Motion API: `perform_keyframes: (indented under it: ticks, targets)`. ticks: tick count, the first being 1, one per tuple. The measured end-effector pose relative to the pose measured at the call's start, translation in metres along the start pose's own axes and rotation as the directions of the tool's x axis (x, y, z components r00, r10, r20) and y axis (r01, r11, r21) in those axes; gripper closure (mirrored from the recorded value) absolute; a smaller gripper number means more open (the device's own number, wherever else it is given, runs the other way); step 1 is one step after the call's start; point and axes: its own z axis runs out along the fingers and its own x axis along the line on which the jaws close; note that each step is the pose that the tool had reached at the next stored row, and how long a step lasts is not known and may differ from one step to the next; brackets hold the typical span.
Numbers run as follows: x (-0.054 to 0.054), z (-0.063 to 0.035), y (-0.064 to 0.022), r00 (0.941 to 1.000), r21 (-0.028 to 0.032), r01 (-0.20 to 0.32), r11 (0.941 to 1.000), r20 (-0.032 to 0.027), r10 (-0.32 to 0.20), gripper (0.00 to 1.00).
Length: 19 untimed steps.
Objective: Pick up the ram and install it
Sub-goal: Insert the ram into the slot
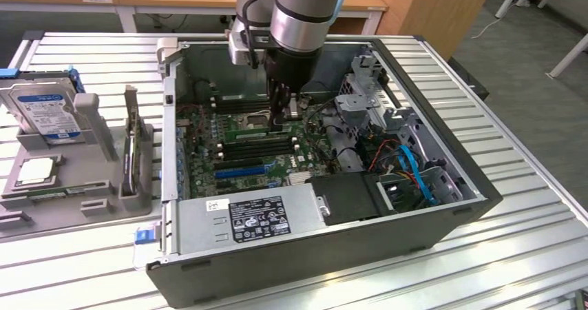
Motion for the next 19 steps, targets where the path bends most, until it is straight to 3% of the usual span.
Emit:
perform_keyframes:
  ticks: [19]
  targets:
    - [0.0001, 0.0037, -0.0002, 0.9999, 0.0002, -0.011, 0.9999, 0.0007, 0.011, 0.89]
